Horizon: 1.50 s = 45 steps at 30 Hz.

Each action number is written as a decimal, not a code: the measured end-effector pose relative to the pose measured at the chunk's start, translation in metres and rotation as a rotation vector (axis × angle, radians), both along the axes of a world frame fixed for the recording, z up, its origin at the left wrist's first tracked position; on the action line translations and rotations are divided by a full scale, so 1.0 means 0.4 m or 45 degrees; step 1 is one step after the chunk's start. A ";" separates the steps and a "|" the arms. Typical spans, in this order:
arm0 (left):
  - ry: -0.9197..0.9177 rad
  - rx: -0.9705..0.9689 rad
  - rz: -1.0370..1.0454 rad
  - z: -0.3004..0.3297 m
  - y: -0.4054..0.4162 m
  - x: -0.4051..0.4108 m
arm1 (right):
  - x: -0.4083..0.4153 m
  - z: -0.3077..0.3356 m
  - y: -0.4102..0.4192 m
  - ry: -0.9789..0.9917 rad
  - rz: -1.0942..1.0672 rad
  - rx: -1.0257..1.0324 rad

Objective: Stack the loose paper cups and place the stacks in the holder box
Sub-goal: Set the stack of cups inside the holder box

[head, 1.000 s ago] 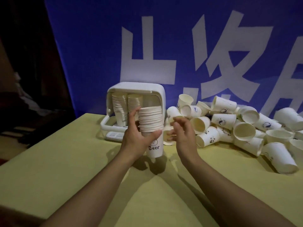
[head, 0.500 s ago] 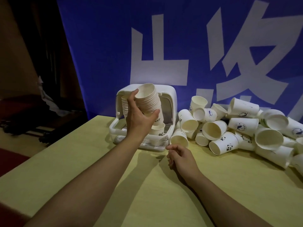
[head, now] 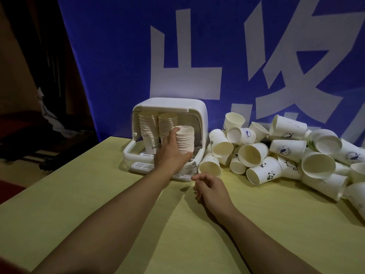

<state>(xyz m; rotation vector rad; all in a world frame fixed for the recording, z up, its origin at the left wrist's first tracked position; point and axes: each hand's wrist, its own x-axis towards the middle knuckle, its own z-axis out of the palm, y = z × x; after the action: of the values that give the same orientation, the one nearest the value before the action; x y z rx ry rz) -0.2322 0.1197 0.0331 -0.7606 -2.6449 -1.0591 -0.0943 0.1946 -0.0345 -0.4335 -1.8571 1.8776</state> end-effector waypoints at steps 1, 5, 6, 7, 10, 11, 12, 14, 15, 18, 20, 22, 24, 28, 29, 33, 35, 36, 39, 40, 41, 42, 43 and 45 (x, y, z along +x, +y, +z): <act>-0.008 0.007 0.013 0.002 0.004 -0.003 | 0.000 -0.001 0.000 -0.002 0.001 0.010; -0.063 0.104 0.036 0.023 0.036 -0.021 | 0.003 -0.001 0.000 -0.009 0.005 0.056; -0.073 0.120 0.040 0.027 0.047 -0.026 | 0.004 -0.001 0.000 -0.008 0.005 0.061; -0.086 0.136 0.047 0.029 0.058 -0.032 | 0.004 -0.001 0.001 -0.007 0.004 0.063; -0.105 0.140 0.076 0.028 0.092 -0.051 | 0.004 -0.004 0.001 -0.010 0.011 0.085; -0.100 0.126 0.086 0.027 0.103 -0.057 | 0.003 -0.006 0.002 -0.011 0.019 0.096; -0.095 0.116 0.091 0.027 0.114 -0.064 | 0.001 -0.008 0.003 -0.011 0.027 0.104; -0.097 0.117 0.083 0.031 0.135 -0.076 | -0.006 -0.013 0.007 -0.014 0.036 0.114; -0.099 0.119 0.077 0.032 0.145 -0.081 | -0.009 -0.015 0.009 -0.017 0.039 0.117; -0.080 0.082 0.099 0.032 0.169 -0.090 | -0.012 -0.021 0.014 -0.016 0.048 0.135; -0.066 0.047 0.132 0.031 0.179 -0.094 | -0.010 -0.022 0.013 -0.013 0.054 0.164; -0.064 0.028 0.147 0.031 0.184 -0.096 | -0.010 -0.020 0.011 -0.016 0.060 0.178; -0.059 0.011 0.146 0.030 0.185 -0.096 | -0.010 -0.019 0.012 -0.016 0.059 0.168; -0.051 0.014 0.125 0.036 0.175 -0.086 | -0.008 -0.019 0.012 -0.023 0.067 0.206; -0.050 0.028 0.118 0.042 0.170 -0.081 | -0.005 -0.017 0.011 -0.036 0.070 0.245; -0.085 0.149 0.082 0.052 0.134 -0.053 | 0.005 -0.007 0.002 -0.094 0.063 0.447; -0.147 0.335 0.064 0.060 0.105 -0.032 | 0.011 0.001 -0.003 -0.070 0.049 0.401; -0.190 0.447 0.044 0.070 0.088 -0.021 | 0.012 0.006 -0.001 -0.056 0.048 0.374; -0.331 0.796 -0.017 0.111 0.033 0.027 | 0.018 0.025 0.000 -0.039 0.045 0.254; -0.358 0.878 -0.031 0.121 0.013 0.052 | 0.026 0.031 -0.004 -0.036 0.029 0.158; -0.375 0.954 -0.049 0.125 -0.003 0.075 | 0.036 0.045 -0.005 -0.032 -0.002 0.082; -0.399 1.027 -0.086 0.127 -0.015 0.103 | 0.048 0.058 -0.001 -0.013 -0.042 0.031; -0.447 1.086 -0.145 0.128 -0.021 0.132 | 0.065 0.078 0.006 0.004 -0.087 0.010; -0.606 1.132 -0.351 0.122 -0.025 0.197 | 0.117 0.131 0.025 0.059 -0.171 0.000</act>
<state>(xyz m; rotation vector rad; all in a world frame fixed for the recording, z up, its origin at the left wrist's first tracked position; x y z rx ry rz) -0.1533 0.1096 0.0820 -0.7110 -1.9892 -2.4789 -0.0473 0.2048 0.0178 -0.4977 -1.7534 1.7841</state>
